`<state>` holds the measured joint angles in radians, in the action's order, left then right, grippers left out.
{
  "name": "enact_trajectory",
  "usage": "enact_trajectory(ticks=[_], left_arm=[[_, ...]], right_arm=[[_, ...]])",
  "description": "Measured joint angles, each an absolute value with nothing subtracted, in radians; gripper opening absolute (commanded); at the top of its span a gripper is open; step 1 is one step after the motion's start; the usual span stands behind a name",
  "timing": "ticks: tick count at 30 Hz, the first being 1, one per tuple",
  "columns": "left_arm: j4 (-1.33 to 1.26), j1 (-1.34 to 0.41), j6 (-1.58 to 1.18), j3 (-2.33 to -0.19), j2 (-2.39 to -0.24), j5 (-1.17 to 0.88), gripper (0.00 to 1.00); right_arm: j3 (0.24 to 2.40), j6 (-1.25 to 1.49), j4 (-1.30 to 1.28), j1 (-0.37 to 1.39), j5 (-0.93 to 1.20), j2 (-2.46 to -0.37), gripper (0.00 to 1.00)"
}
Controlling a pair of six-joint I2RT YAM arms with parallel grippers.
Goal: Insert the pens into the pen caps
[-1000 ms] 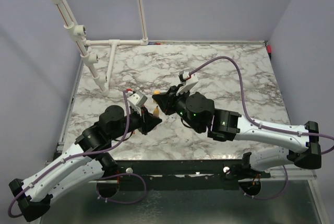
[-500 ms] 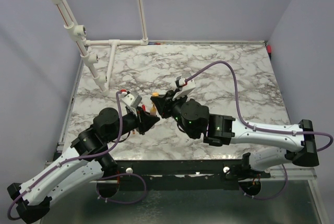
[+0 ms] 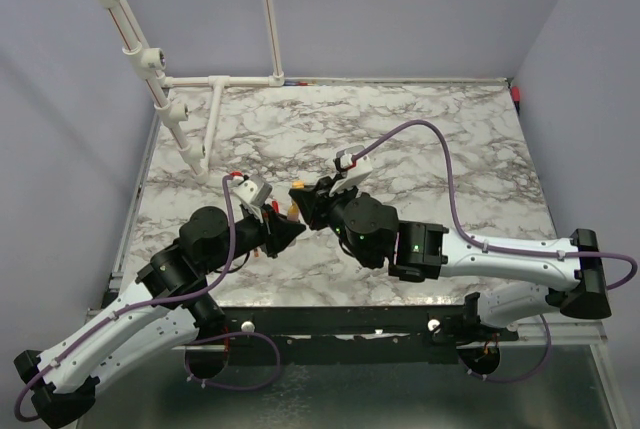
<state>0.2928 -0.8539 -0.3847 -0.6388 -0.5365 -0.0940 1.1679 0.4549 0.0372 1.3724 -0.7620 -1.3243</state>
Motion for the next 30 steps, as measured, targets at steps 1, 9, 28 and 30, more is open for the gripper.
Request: enact_trajectory(ticks=[1, 9, 28, 30], left_arm=[[0.293, -0.854, -0.385, -0.639, -0.536, -0.092, 0.0], [0.294, -0.854, -0.385, -0.638, -0.537, -0.086, 0.0], [0.324, -0.855, -0.392, -0.63, -0.52, -0.072, 0.0], [0.331, -0.857, -0.392, -0.63, -0.516, -0.072, 0.0]], right_arm=[[1.166, 0.456, 0.037, 1.374, -0.762, -1.324, 0.01], [1.161, 0.475, 0.041, 1.377, -0.761, -1.325, 0.01], [1.117, 0.527, 0.067, 1.4, -0.753, -1.346, 0.01], [1.115, 0.533, 0.067, 1.402, -0.755, -1.346, 0.01]])
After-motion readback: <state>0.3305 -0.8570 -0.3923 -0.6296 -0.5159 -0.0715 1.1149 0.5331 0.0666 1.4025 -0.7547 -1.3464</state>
